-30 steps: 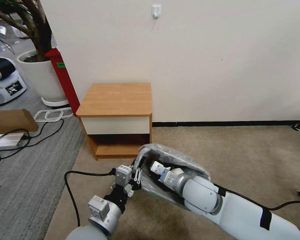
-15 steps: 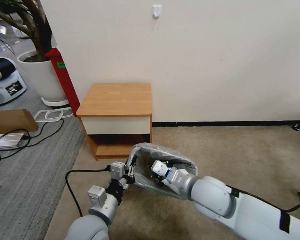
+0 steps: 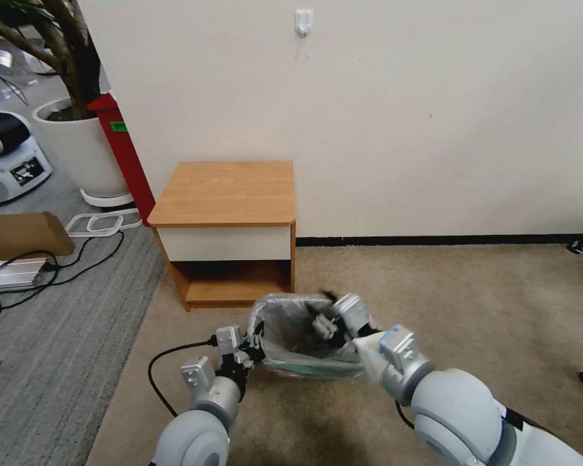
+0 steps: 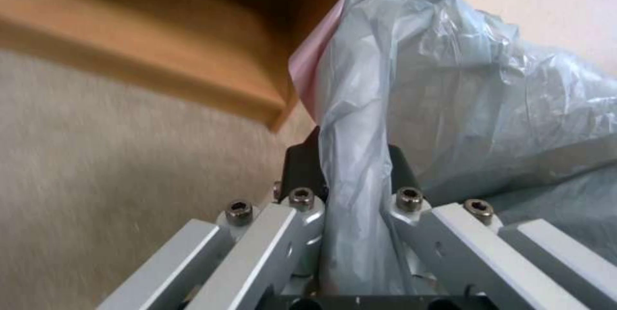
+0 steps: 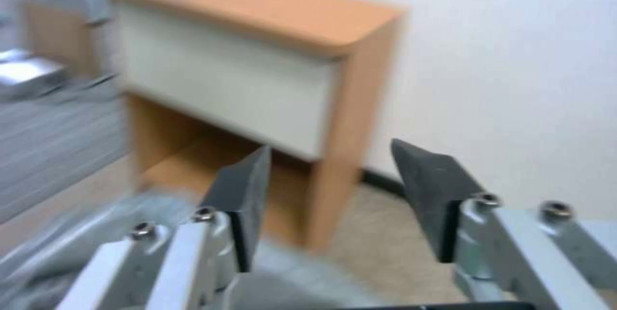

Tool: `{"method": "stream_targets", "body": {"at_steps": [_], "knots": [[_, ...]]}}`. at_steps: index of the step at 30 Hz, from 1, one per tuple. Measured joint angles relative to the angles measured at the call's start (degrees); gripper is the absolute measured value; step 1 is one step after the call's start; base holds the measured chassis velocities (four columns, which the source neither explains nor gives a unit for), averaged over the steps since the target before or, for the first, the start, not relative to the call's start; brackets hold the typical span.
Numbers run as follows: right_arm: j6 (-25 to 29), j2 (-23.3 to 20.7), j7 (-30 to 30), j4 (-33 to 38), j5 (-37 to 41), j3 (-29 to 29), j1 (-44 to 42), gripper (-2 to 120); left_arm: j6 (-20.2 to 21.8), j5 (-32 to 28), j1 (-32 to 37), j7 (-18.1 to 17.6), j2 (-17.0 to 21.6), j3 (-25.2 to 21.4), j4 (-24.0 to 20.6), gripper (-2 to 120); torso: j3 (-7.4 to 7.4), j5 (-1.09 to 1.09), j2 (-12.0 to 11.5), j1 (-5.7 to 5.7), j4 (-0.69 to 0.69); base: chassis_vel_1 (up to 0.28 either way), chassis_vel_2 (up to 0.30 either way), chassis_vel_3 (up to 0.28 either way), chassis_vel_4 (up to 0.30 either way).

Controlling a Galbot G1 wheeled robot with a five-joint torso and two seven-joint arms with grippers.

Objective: Pick up the garbage bag from the table and place it over the trash can.

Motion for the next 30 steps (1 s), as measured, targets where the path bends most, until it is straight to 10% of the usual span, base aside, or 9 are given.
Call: {"method": "stream_targets", "body": {"at_steps": [13,30], "knots": [[12.6,12.1,1.8,-2.0,-12.5,15.4,-15.6,97,-0.4,2.8,5.0,-1.2,-1.4,1.9,-0.6,7,0.0,0.0,0.0,0.0,-0.01,0.0,0.0,0.0,0.0],[18.6,15.4,1.9,-4.4,-12.1,25.4,-19.3,100,2.1,6.9,7.7,-0.8,-2.3,1.3,-0.1,12,0.0,0.0,0.0,0.0,-0.01,0.0,0.0,0.0,0.0]]}}
